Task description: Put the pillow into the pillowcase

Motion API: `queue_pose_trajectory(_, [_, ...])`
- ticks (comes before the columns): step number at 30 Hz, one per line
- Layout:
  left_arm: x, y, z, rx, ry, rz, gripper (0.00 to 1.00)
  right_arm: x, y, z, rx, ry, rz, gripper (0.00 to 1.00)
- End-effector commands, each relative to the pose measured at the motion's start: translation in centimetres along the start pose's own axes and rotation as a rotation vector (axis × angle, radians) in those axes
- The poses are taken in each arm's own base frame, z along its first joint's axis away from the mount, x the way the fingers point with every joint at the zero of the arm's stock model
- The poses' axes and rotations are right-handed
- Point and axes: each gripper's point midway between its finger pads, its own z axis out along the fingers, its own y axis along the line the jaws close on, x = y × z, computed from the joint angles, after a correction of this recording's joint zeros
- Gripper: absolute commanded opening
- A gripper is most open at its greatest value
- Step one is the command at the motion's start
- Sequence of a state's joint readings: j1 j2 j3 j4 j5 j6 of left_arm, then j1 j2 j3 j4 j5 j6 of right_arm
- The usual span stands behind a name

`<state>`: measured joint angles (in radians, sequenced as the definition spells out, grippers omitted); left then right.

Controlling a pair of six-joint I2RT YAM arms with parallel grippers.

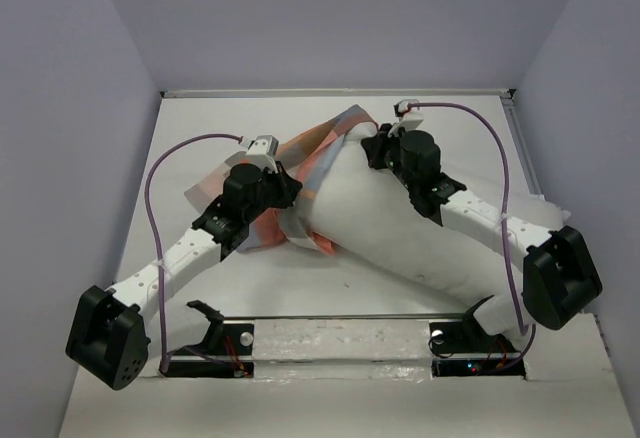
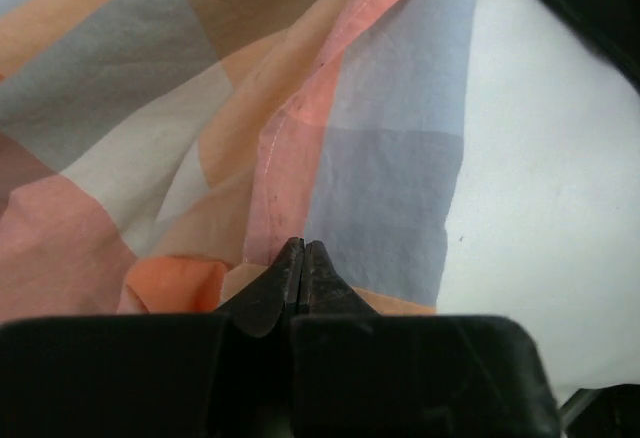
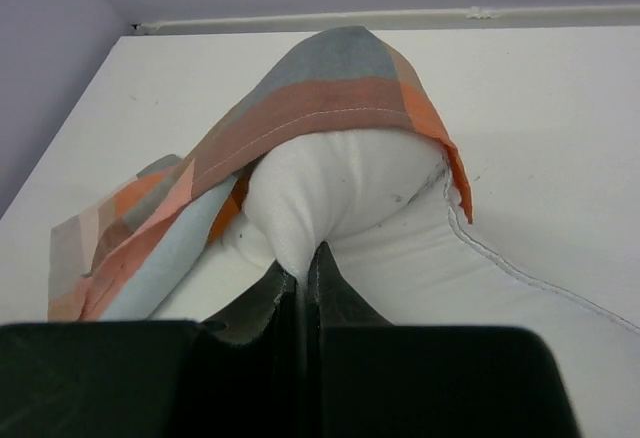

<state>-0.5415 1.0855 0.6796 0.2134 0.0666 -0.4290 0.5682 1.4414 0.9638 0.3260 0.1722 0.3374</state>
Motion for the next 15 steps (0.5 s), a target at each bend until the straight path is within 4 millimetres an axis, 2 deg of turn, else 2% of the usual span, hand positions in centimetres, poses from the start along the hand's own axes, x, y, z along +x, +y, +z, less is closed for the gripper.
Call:
queue_pose_trajectory(1, [-2.5,-3.5,0.1,0.143,-0.052,-0.004,0.01,-6.6,0.6,-1.6,-0.015,-0.192,0.015,0.00])
queue_pose_trajectory(3, [-2.4,-2.3,0.0,0.078,-0.067,-0.009,0.02,-6.7,1.0,-1.5,-0.032,-0.189,0.013,0.00])
queue_pose_trajectory(4, [-3.5,-1.8,-0.8,0.042,-0.112,-0.006,0.27,-6.6,1.4,-1.6,-0.053,-0.180,0.009,0.00])
queue_pose_trajectory(5, [-4.2,-0.1,-1.2,-0.041,-0.159,-0.006,0.51,-6.7,1.6,-1.7,-0.063,-0.180,0.008,0.00])
queue_pose_trajectory(6, [-4.7,0.1,-1.9,-0.049,-0.182,-0.005,0.76,-6.6,1.6,-1.7,-0.066,-0.177,0.008,0.00])
queue_pose_trajectory(9, [-4.8,0.2,-2.0,-0.051,-0.178,-0.005,0.82,-6.5,1.7,-1.8,-0.072,-0.173,0.007,0.00])
queue_pose_trajectory(15, [-1.9,-0.6,0.6,0.031,-0.068,0.000,0.85,-6.1,1.8,-2.0,-0.081,-0.165,0.013,0.00])
